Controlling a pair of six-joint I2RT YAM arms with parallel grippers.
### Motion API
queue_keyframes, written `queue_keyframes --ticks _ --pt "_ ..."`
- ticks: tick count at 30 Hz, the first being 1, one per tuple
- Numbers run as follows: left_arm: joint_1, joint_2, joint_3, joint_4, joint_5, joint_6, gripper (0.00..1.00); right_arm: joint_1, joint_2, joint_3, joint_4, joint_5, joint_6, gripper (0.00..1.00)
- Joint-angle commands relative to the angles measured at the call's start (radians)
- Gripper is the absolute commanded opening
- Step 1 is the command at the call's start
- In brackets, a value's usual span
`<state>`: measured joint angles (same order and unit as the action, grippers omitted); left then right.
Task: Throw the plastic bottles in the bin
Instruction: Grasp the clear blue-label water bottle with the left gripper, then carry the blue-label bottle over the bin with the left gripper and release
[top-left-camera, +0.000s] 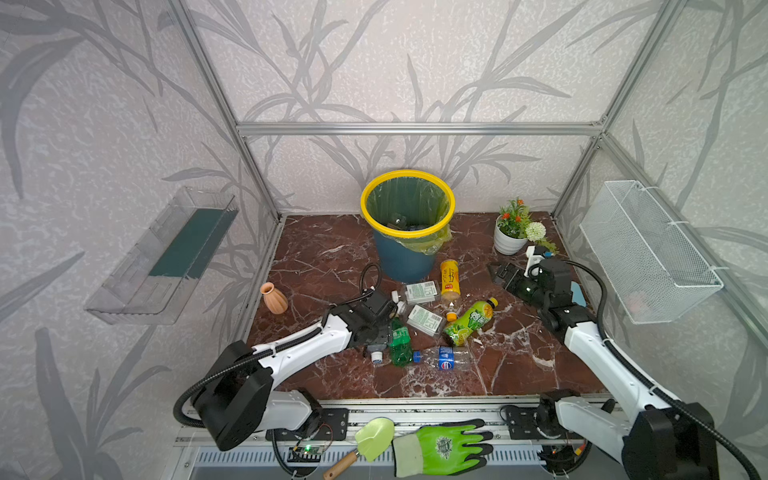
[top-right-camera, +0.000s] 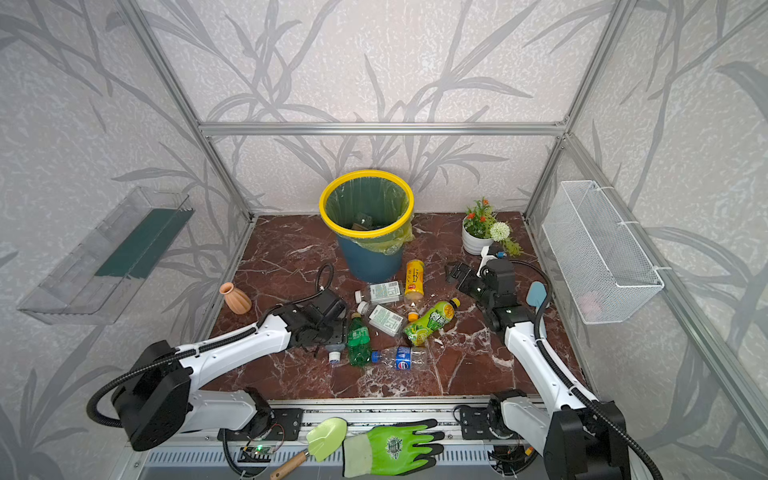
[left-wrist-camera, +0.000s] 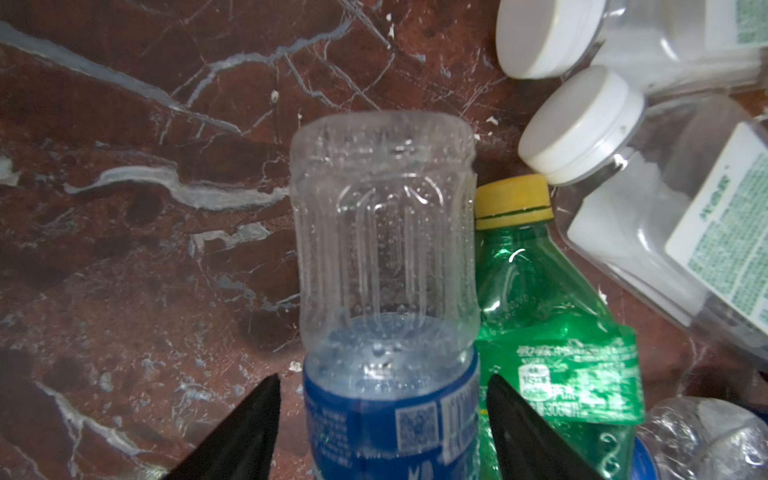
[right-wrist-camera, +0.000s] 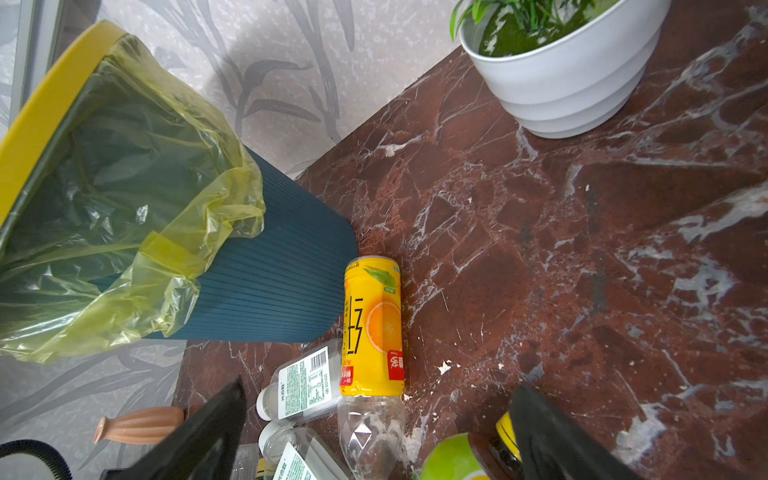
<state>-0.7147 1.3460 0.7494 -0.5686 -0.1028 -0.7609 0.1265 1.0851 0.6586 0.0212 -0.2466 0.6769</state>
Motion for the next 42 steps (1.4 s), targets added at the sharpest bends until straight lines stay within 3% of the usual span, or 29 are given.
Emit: queue_keyframes --ticks 1,10,23,26,30,37,39,42 --pt "-0.004 0.021 0.027 -0.014 -0.025 -0.011 0.76 -0.002 0.019 0.024 0.030 -0.031 0.012 0.99" --pt "0.004 0.086 0.055 -0.035 -0.088 0.038 0.78 -0.004 0.036 0.010 0.031 -0.055 0.023 0.99" --pt "0.018 0.090 0.006 0.041 -0.042 0.033 0.70 -0.008 0.031 0.008 0.024 -0.063 0.023 0.98" --pt "0.022 0.072 0.005 0.029 -0.051 0.038 0.62 -0.008 0.032 0.007 0.029 -0.070 0.025 0.98" --pt "0.029 -0.060 0.001 0.027 -0.094 0.043 0.57 -0.010 0.019 0.004 0.025 -0.068 0.023 0.97" --pt "0.032 -0.497 -0.006 0.060 -0.294 0.092 0.55 -0.016 -0.001 -0.003 0.027 -0.057 0.027 0.98" --pt "0.032 -0.623 0.004 0.113 -0.374 0.168 0.54 -0.017 -0.002 -0.003 0.032 -0.054 0.031 0.97" --pt "0.032 -0.758 0.031 0.306 -0.450 0.387 0.53 -0.018 -0.008 -0.003 0.043 -0.048 0.042 0.97"
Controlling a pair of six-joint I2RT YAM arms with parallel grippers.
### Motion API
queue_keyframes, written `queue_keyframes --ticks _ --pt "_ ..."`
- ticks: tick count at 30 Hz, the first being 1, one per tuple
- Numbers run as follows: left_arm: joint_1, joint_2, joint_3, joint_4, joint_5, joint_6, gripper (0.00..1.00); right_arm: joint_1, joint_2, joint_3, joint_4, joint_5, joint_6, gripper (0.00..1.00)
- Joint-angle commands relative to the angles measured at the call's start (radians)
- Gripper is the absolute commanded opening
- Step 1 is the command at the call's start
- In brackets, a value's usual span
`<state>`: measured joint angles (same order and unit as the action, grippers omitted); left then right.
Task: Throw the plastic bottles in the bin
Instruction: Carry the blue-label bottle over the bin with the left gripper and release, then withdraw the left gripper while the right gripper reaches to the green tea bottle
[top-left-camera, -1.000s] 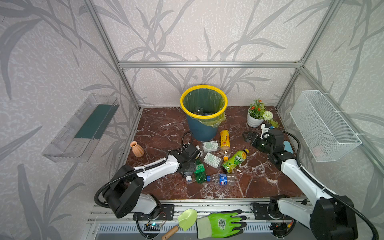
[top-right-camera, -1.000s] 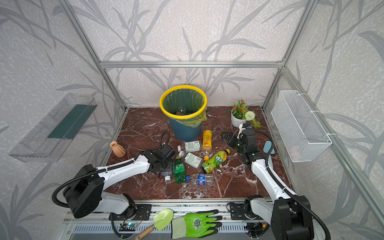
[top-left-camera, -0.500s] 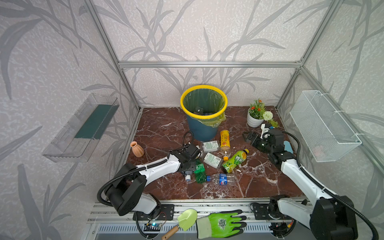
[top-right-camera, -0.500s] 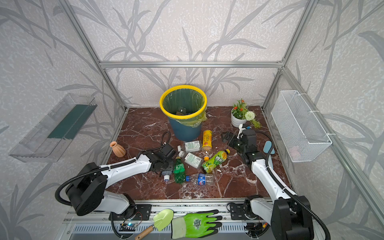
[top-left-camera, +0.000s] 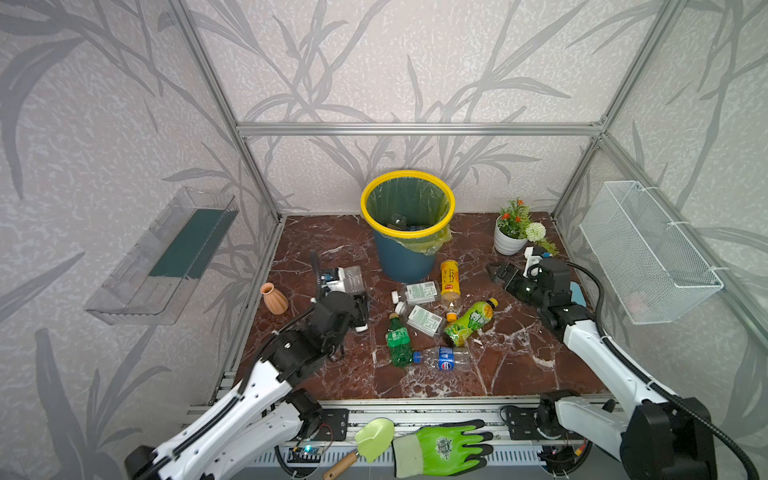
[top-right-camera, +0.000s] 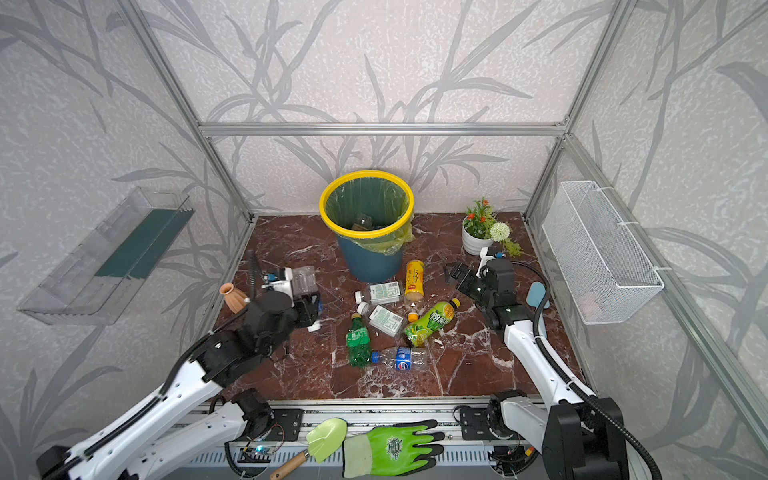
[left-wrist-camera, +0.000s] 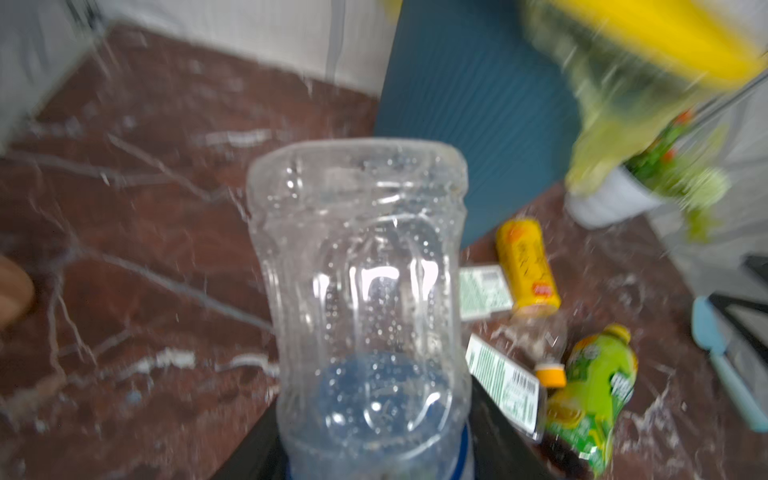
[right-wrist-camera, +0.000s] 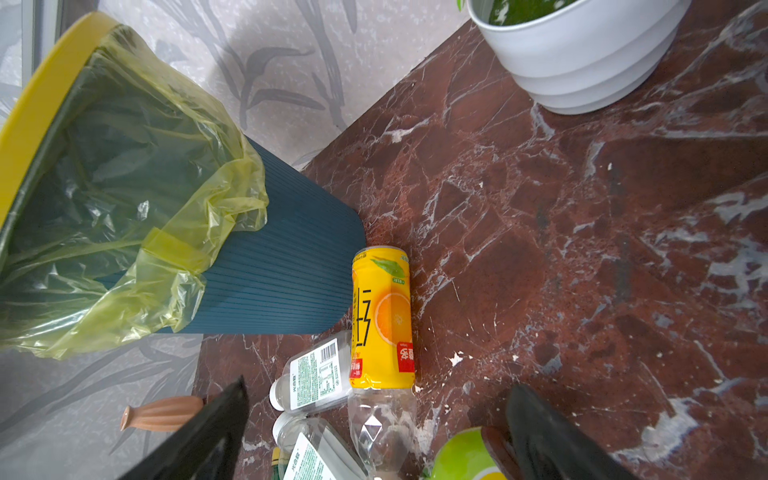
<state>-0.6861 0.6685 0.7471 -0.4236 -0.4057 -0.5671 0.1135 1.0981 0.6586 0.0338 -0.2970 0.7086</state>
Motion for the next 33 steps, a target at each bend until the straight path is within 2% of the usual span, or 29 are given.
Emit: queue_keyframes --ticks 1,5,10,14,19,21,24,26,28,30,33 --pt "0.005 -0.104 0.052 0.231 -0.151 0.271 0.53 -0.004 -0.023 -0.004 0.033 0.001 0.012 0.97" --pt "0.006 -0.056 0.186 0.401 -0.076 0.552 0.51 -0.005 -0.045 -0.004 0.030 0.005 0.010 0.97" --pt "0.021 0.193 0.371 0.498 0.057 0.674 0.50 -0.006 -0.082 -0.014 -0.006 0.011 0.000 0.97" --pt "0.062 0.427 0.542 0.499 0.187 0.670 0.53 -0.006 -0.126 -0.039 -0.029 0.025 0.000 0.97" --pt "0.159 0.724 0.821 0.370 0.329 0.523 0.62 -0.009 -0.182 -0.051 -0.073 0.038 -0.019 0.97" --pt "0.176 0.819 0.946 0.277 0.340 0.495 0.69 -0.013 -0.201 -0.046 -0.099 0.038 -0.034 0.97" --pt "0.176 0.884 1.118 0.072 0.267 0.472 0.84 -0.021 -0.230 -0.033 -0.147 0.046 -0.061 0.97" --pt "0.174 0.835 1.085 0.110 0.253 0.472 0.91 -0.024 -0.250 -0.034 -0.165 0.061 -0.064 0.97" --pt "0.175 0.728 0.950 0.274 0.303 0.517 0.99 -0.025 -0.261 -0.046 -0.161 0.071 -0.063 0.97" --pt "0.172 0.631 0.809 0.451 0.317 0.532 0.99 -0.026 -0.255 -0.057 -0.152 0.072 -0.050 0.97" --pt "0.172 0.550 0.752 0.454 0.307 0.539 0.99 -0.026 -0.226 -0.068 -0.119 0.049 -0.021 0.97"
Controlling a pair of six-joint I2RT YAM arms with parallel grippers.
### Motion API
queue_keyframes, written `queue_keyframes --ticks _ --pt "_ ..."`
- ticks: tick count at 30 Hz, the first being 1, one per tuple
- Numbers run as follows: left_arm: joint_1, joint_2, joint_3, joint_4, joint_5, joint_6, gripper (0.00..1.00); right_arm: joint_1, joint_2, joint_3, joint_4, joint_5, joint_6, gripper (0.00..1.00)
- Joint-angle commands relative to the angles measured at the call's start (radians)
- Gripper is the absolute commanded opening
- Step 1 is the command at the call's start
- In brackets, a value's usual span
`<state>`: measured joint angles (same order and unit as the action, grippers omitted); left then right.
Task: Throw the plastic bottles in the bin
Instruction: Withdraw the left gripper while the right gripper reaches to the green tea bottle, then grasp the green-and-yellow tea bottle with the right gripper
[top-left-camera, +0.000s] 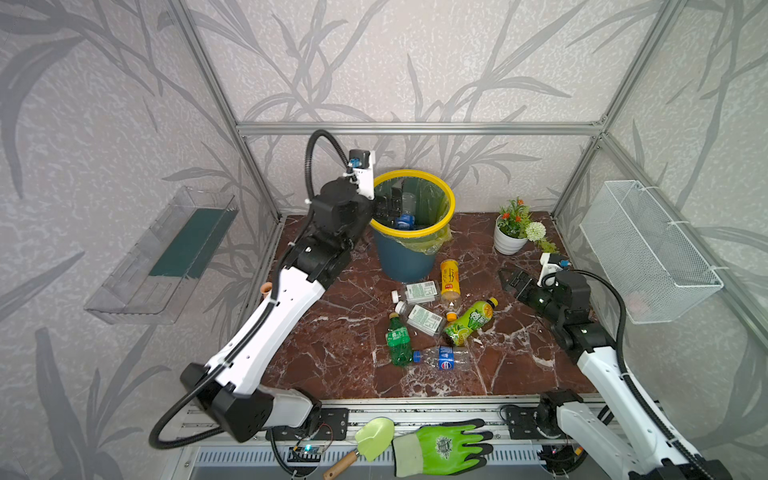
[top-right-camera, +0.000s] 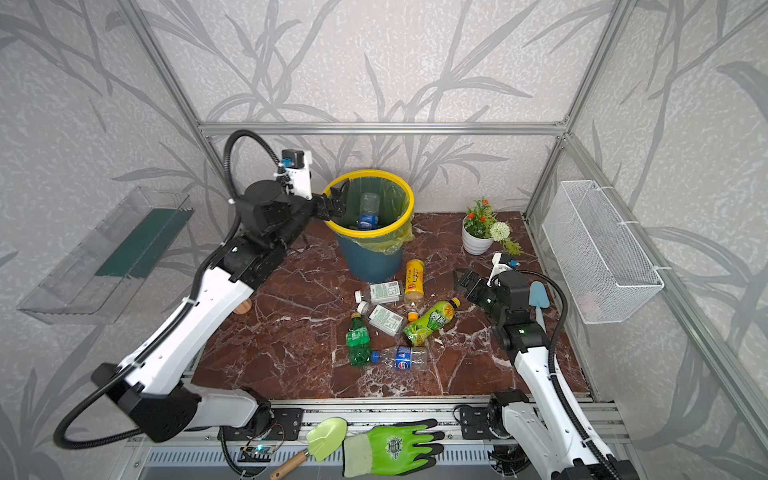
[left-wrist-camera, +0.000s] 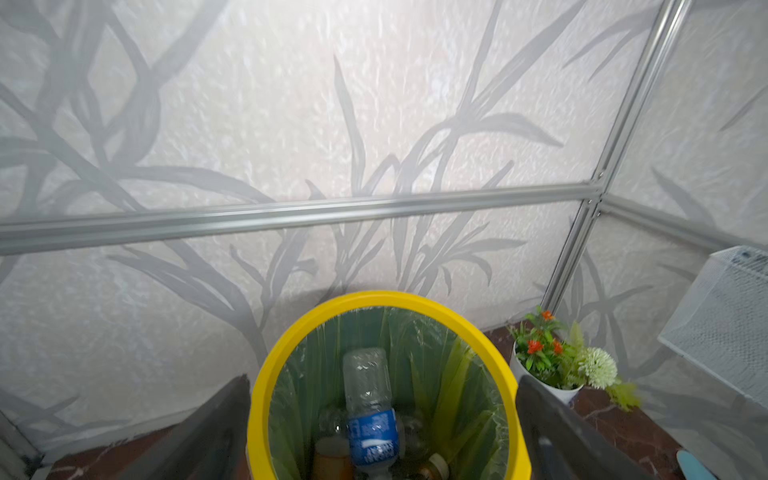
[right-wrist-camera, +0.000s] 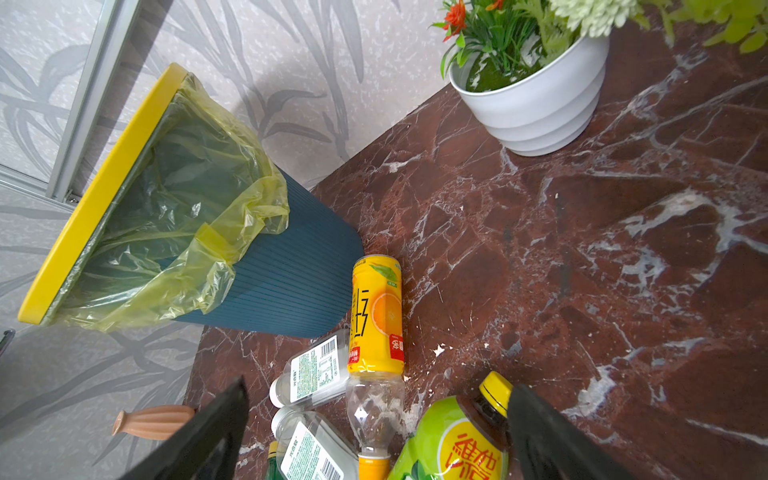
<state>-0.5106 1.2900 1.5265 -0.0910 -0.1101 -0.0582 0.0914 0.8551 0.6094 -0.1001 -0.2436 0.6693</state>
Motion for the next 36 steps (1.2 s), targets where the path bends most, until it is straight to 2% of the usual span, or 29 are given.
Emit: queue_keyframes --ticks 1,5,7,11,16,20,26,32,36 --pt "-0.004 -0.089 -0.038 0.099 0.011 0.032 0.99 -0.003 0.030 -0.020 0.025 -0.014 0.029 0.97" --pt "-0.003 -0.139 -0.104 0.057 -0.007 0.036 0.99 -0.004 0.067 -0.008 0.021 -0.039 0.043 0.96" --pt "-0.003 -0.172 -0.162 0.031 -0.061 0.001 0.99 -0.003 0.076 -0.003 -0.018 -0.044 0.050 0.95" --pt "-0.003 -0.255 -0.360 0.027 -0.160 -0.080 0.99 0.016 0.098 -0.014 -0.108 -0.065 0.076 0.92" --pt "0.000 -0.377 -0.613 -0.008 -0.234 -0.203 0.99 0.154 0.120 -0.079 -0.130 0.004 0.147 0.91" --pt "0.001 -0.479 -0.740 -0.050 -0.287 -0.275 0.99 0.269 0.175 -0.108 -0.128 0.074 0.214 0.91" --pt "0.015 -0.569 -0.832 -0.067 -0.333 -0.310 0.99 0.311 0.290 -0.105 -0.085 0.116 0.236 0.91" --pt "0.024 -0.550 -0.818 -0.099 -0.322 -0.313 0.99 0.312 0.455 -0.041 -0.042 0.090 0.229 0.91" --pt "0.026 -0.538 -0.809 -0.110 -0.308 -0.310 0.99 0.312 0.516 -0.054 0.036 0.076 0.274 0.91"
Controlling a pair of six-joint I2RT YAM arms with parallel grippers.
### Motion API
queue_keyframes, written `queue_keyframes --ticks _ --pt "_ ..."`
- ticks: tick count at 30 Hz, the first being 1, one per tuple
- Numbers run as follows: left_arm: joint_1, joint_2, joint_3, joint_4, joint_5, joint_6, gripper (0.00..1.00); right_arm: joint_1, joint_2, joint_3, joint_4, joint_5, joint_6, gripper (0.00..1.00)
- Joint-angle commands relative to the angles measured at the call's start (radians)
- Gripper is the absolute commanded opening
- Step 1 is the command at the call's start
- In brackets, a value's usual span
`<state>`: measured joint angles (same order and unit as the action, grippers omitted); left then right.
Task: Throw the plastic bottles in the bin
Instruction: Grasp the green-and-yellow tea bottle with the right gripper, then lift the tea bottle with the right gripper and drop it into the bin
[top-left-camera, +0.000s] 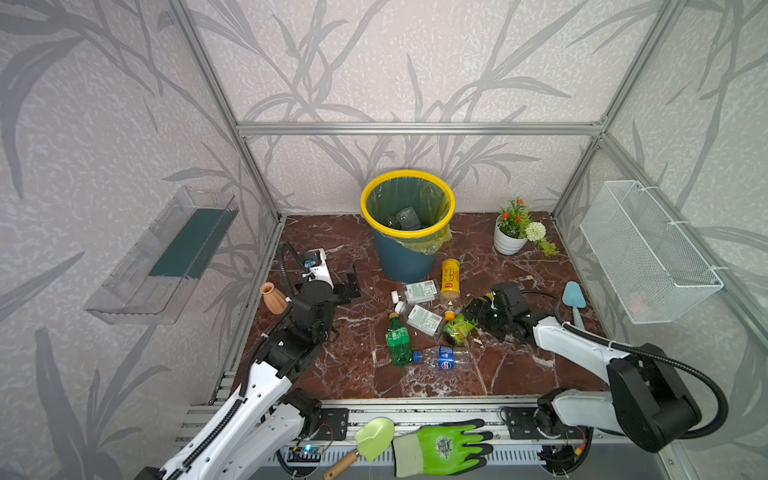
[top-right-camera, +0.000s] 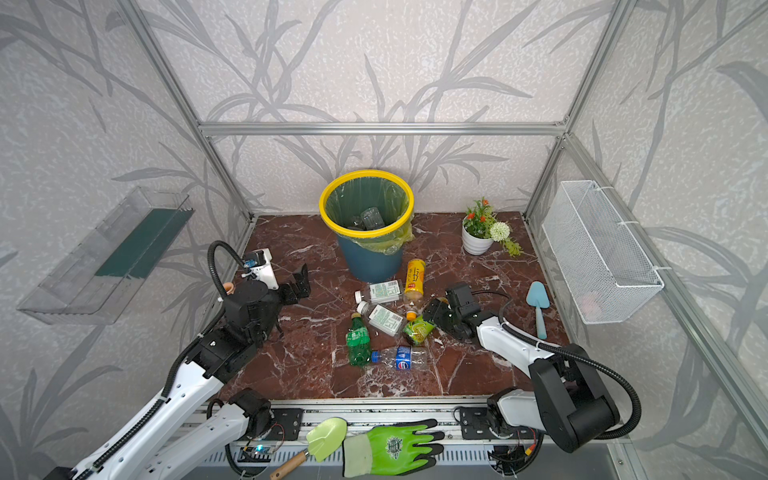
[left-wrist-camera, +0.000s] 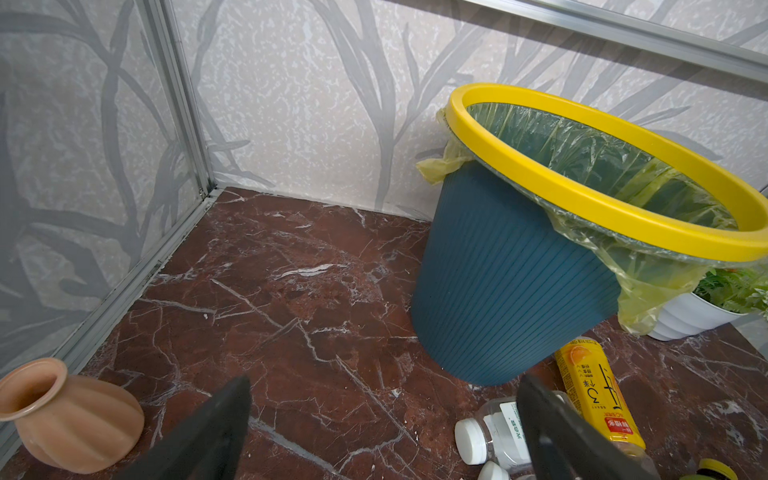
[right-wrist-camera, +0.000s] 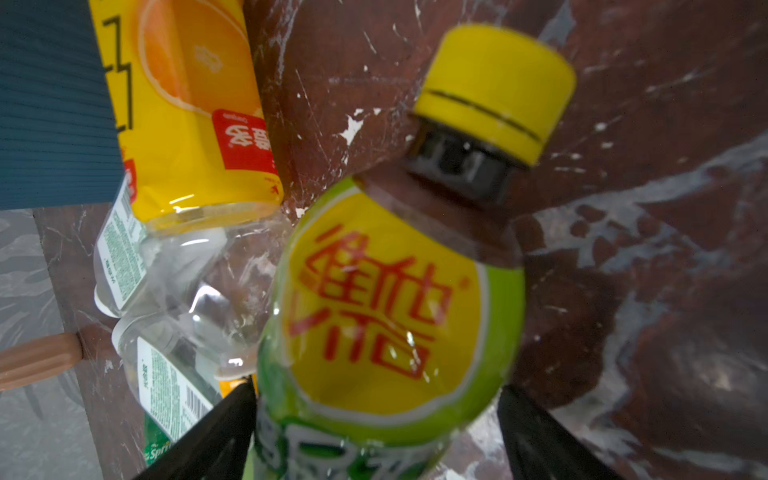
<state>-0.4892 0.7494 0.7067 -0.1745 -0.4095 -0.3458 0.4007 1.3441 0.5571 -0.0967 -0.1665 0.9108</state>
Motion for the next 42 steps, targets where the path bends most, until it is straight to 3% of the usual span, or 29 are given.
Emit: queue_keyframes --ticks 1,10,18,22,25,28,32,35,38,42 --pt "0.005 0.003 0.010 -0.031 -0.007 -0.022 0.99 0.003 0.036 -0.006 0.051 0.000 0.043 0.91" --pt "0.009 0.011 0.012 -0.039 -0.014 -0.023 0.99 -0.004 0.061 -0.046 0.131 0.054 0.119 0.81" --pt "0.014 0.068 0.009 -0.046 -0.018 -0.072 0.99 -0.049 0.108 -0.050 0.215 0.004 0.127 0.73" --pt "0.018 0.073 0.000 -0.044 -0.018 -0.082 0.99 -0.090 0.125 -0.117 0.370 -0.055 0.175 0.58" --pt "0.020 0.070 -0.003 -0.046 -0.015 -0.084 0.99 -0.118 0.051 -0.165 0.491 -0.052 0.170 0.48" --pt "0.024 0.075 -0.006 -0.046 -0.018 -0.090 0.99 -0.151 -0.131 -0.137 0.421 -0.020 0.089 0.46" --pt "0.028 0.085 -0.013 -0.044 -0.019 -0.110 0.99 -0.170 -0.443 0.046 0.117 0.154 -0.157 0.50" --pt "0.034 0.089 -0.022 -0.031 -0.021 -0.125 0.99 -0.211 -0.611 0.197 0.005 0.216 -0.322 0.52" --pt "0.037 0.096 -0.024 -0.020 -0.022 -0.132 0.99 -0.217 -0.686 0.321 0.052 0.257 -0.441 0.52" --pt "0.041 0.104 -0.015 -0.032 -0.007 -0.146 0.99 -0.216 -0.618 0.440 0.227 0.180 -0.452 0.53"
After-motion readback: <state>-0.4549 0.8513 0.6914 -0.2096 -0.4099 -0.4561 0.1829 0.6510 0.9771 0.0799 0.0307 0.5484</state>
